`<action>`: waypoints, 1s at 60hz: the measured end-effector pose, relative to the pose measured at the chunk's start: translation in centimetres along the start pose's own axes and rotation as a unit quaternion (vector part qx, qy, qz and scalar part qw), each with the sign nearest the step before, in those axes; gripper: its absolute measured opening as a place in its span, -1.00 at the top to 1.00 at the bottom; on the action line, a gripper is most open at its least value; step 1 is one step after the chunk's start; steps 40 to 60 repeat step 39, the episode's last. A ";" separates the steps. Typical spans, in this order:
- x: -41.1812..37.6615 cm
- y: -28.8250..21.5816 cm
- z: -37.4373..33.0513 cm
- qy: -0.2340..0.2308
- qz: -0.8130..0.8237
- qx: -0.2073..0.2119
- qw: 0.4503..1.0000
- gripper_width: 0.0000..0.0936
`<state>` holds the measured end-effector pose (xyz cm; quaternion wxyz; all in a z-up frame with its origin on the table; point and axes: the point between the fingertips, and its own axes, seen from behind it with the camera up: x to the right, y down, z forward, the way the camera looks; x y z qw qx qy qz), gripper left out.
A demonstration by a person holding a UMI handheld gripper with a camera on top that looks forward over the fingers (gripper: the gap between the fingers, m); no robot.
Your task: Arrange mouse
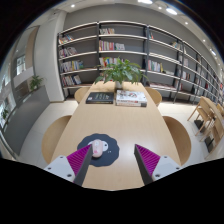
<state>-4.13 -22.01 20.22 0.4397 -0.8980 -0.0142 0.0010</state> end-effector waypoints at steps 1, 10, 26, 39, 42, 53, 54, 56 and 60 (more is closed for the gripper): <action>0.2 0.2 -0.5 0.000 0.001 0.000 1.000 -0.78; 2.4 2.5 -4.4 0.006 0.001 0.006 1.000 -0.78; 4.7 6.2 -7.8 0.013 0.005 -0.004 1.000 -0.79; 5.2 6.7 -8.3 0.014 0.019 -0.003 1.000 -0.79; 5.2 6.7 -8.3 0.014 0.019 -0.003 1.000 -0.79; 5.2 6.7 -8.3 0.014 0.019 -0.003 1.000 -0.79; 5.2 6.7 -8.3 0.014 0.019 -0.003 1.000 -0.79; 5.2 6.7 -8.3 0.014 0.019 -0.003 1.000 -0.79; 5.2 6.7 -8.3 0.014 0.019 -0.003 1.000 -0.79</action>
